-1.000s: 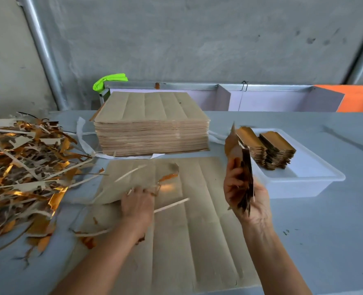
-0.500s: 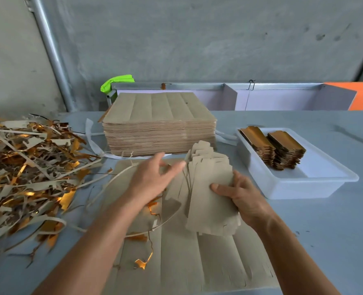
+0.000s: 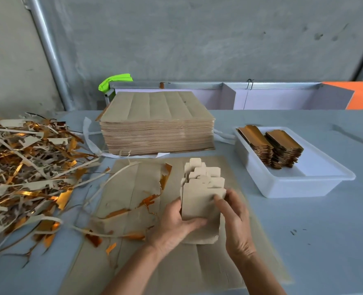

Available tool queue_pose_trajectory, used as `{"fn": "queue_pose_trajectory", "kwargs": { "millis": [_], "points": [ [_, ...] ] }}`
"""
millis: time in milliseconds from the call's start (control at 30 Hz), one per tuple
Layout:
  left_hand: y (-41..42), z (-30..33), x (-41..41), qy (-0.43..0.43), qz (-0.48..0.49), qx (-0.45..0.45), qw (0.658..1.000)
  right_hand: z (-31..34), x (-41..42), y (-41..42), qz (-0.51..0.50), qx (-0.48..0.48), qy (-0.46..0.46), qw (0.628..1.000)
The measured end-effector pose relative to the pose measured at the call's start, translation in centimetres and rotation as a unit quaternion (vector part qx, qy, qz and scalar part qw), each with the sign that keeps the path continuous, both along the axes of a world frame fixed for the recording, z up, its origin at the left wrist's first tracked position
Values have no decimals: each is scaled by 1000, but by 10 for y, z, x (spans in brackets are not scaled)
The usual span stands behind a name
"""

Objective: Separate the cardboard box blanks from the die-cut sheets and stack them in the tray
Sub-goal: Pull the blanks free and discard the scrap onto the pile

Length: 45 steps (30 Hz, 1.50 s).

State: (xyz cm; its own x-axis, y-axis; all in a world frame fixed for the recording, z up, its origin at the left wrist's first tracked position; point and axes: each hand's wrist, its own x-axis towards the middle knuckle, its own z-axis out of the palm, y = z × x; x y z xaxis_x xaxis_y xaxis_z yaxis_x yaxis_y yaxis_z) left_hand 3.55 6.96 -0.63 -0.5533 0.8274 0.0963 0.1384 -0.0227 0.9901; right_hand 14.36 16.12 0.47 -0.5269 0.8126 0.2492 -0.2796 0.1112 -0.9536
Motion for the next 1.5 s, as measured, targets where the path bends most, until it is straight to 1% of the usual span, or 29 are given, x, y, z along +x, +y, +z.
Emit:
{"fn": "queue_pose_trajectory", "kwargs": {
  "millis": [67, 133, 200, 267, 400, 500, 633, 800, 900, 967, 1067, 1167, 1233, 1300, 1367, 1433, 1500],
  "points": [
    [-3, 0, -4, -19, -11, 9, 1000, -2, 4, 1, 18, 5, 0, 1000],
    [-5, 0, -5, -44, 1, 23, 999, -3, 6, 1, 54, 11, -7, 998],
    [-5, -2, -5, -32, 6, 14, 999, -5, 7, -1, 84, 21, -30, 996],
    [-6, -4, -4, -9, -2, -6, 1000, -8, 7, -4, 93, 22, -52, 994],
    [-5, -2, -5, -6, -15, -7, 1000, -8, 4, -4, 119, 13, -54, 991],
    [-6, -3, -5, -6, -40, -33, 999, -12, 3, -5, 142, 10, -82, 986],
    [-7, -1, -8, -15, -22, -62, 998, -15, 5, 0, 134, 21, -125, 983],
    [-7, 6, -13, -32, 17, -14, 999, -12, 8, 8, 139, 4, -147, 979],
    [-7, 0, -9, -14, 6, -46, 999, -14, 7, 5, 139, 40, -183, 972],
    [-6, -3, -8, -11, -3, -62, 998, -11, 7, 4, 127, 40, -187, 973],
    [-5, 0, -13, -43, 13, -23, 999, -2, 8, 10, 135, 58, -196, 970],
    [-5, 14, -21, -114, 51, 81, 989, 11, 11, 16, 182, 74, -210, 958],
    [-5, 24, -28, -113, 56, 119, 985, 16, 12, 16, 215, 94, -230, 945],
    [-4, 31, -30, -98, 33, 119, 988, 15, 10, 15, 223, 100, -245, 938],
    [-4, 28, -26, -105, 18, 106, 989, 10, 9, 13, 211, 71, -239, 945],
    [-5, 21, -21, -134, 22, 87, 987, 6, 11, 13, 208, 15, -199, 958],
    [-5, 15, -17, -140, 20, 60, 988, 4, 12, 16, 207, -14, -157, 966]
  ]
}}
